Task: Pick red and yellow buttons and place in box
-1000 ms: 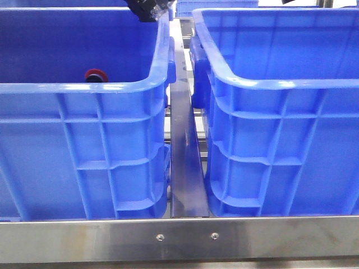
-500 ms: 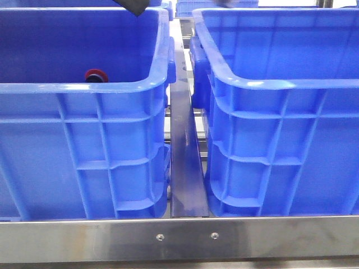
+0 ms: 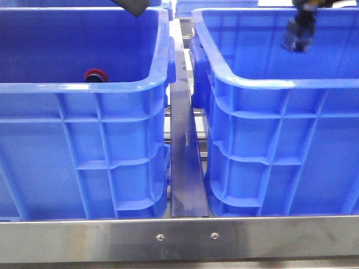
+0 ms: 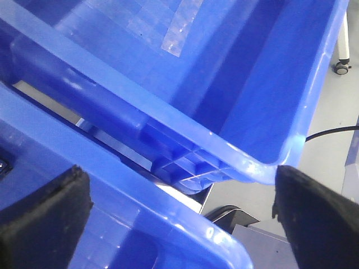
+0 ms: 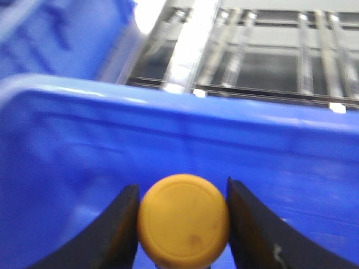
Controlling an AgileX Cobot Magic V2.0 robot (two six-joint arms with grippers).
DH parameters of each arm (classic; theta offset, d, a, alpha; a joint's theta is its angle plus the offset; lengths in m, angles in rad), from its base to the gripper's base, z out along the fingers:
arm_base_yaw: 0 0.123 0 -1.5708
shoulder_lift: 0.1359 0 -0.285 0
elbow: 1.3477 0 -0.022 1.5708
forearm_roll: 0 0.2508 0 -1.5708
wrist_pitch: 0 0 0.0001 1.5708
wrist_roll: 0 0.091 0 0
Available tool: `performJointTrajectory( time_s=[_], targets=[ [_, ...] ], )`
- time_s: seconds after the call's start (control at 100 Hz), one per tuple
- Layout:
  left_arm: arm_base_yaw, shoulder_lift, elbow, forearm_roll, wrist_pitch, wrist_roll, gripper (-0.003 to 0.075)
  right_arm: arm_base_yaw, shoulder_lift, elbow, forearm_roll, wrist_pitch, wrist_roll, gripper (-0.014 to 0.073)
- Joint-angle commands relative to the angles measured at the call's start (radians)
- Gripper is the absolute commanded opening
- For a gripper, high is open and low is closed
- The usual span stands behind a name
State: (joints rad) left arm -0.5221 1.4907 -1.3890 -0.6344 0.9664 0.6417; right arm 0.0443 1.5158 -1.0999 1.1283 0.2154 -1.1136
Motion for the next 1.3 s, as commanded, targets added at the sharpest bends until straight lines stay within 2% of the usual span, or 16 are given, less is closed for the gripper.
performJointTrajectory(
  time_s=[0.0, 0.21, 0.48, 0.76, 0.83, 0.98, 1.05, 1.14, 1.29],
  targets=[
    [-0.007, -0.035, -0.025, -0.044, -0.029, 0.0, 0.0617, 0.016, 0.005, -0.028, 0.014, -0.094, -0.02, 0.0188],
    [-0.007, -0.035, -0.025, -0.044, -0.033, 0.0, 0.0617, 0.07, 0.109, -0.036, 0.014, -0.215, -0.021, 0.0188],
    [-0.007, -0.035, -0.025, -0.044, -0.033, 0.0, 0.0617, 0.088, 0.219, -0.096, 0.014, -0.243, -0.02, 0.0188],
    [-0.007, -0.035, -0.025, -0.044, -0.033, 0.0, 0.0617, 0.088, 0.227, -0.097, 0.014, -0.239, -0.02, 0.0192],
    [-0.007, -0.035, -0.025, -0.044, -0.033, 0.0, 0.0617, 0.088, 0.227, -0.097, 0.014, -0.239, -0.02, 0.0234],
    [-0.007, -0.035, -0.025, -0.044, -0.033, 0.0, 0.0617, 0.088, 0.227, -0.097, 0.014, -0.227, -0.02, 0.042],
    [-0.007, -0.035, -0.025, -0.044, -0.033, 0.0, 0.0617, 0.088, 0.226, -0.097, 0.014, -0.225, -0.02, 0.0477],
    [-0.007, -0.035, -0.025, -0.044, -0.033, 0.0, 0.0617, 0.088, 0.22, -0.097, 0.014, -0.224, -0.02, 0.051],
    [-0.007, -0.038, -0.027, -0.044, -0.033, 0.0, 0.0617, 0.088, 0.187, -0.097, 0.014, -0.215, -0.02, 0.051]
  ],
)
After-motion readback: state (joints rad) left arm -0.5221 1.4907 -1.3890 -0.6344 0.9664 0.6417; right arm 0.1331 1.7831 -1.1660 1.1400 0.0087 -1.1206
